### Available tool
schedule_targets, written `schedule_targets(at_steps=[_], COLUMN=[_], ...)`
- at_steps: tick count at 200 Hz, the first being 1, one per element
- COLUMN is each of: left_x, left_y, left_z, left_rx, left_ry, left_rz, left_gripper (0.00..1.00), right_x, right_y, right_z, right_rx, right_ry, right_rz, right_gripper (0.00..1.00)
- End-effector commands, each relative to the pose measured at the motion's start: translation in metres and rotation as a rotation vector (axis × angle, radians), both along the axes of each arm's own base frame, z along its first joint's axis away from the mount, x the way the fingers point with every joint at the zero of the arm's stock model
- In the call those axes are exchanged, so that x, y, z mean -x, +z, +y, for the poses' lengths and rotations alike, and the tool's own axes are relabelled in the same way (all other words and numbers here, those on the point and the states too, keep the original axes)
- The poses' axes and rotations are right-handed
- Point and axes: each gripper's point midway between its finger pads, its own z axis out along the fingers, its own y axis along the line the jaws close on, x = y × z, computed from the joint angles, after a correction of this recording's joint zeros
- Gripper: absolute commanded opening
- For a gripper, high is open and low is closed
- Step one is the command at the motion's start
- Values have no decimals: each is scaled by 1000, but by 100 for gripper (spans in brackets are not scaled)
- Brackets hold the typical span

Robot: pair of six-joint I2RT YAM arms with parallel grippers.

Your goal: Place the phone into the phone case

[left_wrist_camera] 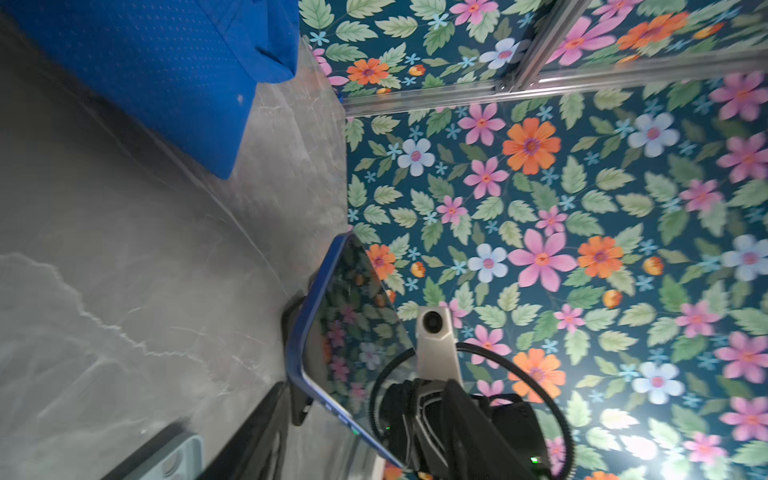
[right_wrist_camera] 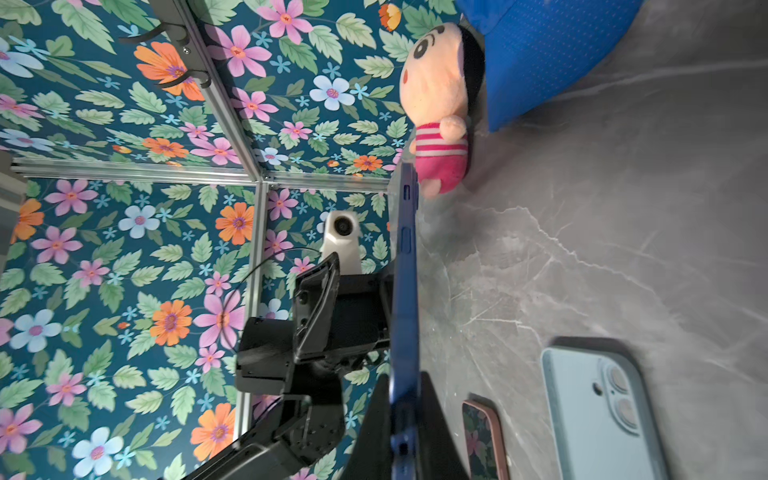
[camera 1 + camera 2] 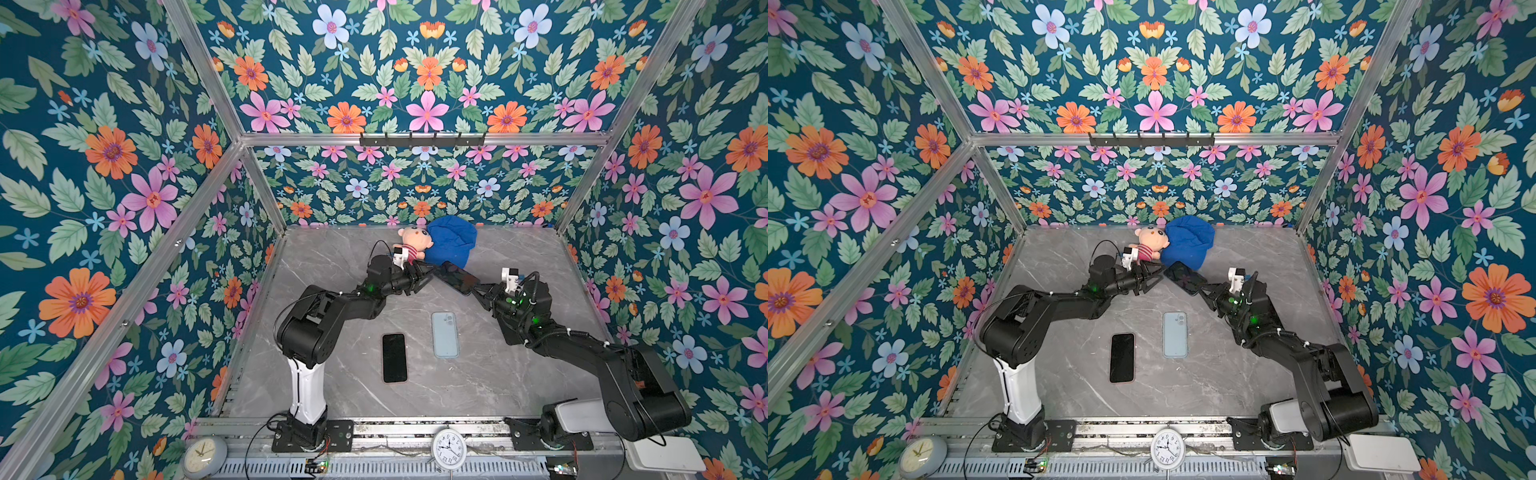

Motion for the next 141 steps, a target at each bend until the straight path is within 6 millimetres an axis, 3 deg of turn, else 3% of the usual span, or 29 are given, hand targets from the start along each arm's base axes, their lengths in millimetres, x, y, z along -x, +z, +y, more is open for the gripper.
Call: schedule_targets(at_steps=[1,30,75,141], left_x=[16,26,52,70], left_y=[-48,-69,-93,-120], left_z=[13,20,1,-18], left_rx=[-322,-528,-834,-1070], left_ry=[-71,-151,-373,-545], left_rz=[-31,-49,-119,-166], left_gripper=[62,62,62,66], right_x=[3,9,17,20], right_y=[2,3,-2,-8], right_z=[-3,-11,-20,-41], right_rx=[58,113,166,164], right_ry=[5,-4,-3,-30], right_rz=[-17,-10,21,46], right_gripper=[2,1,0,0])
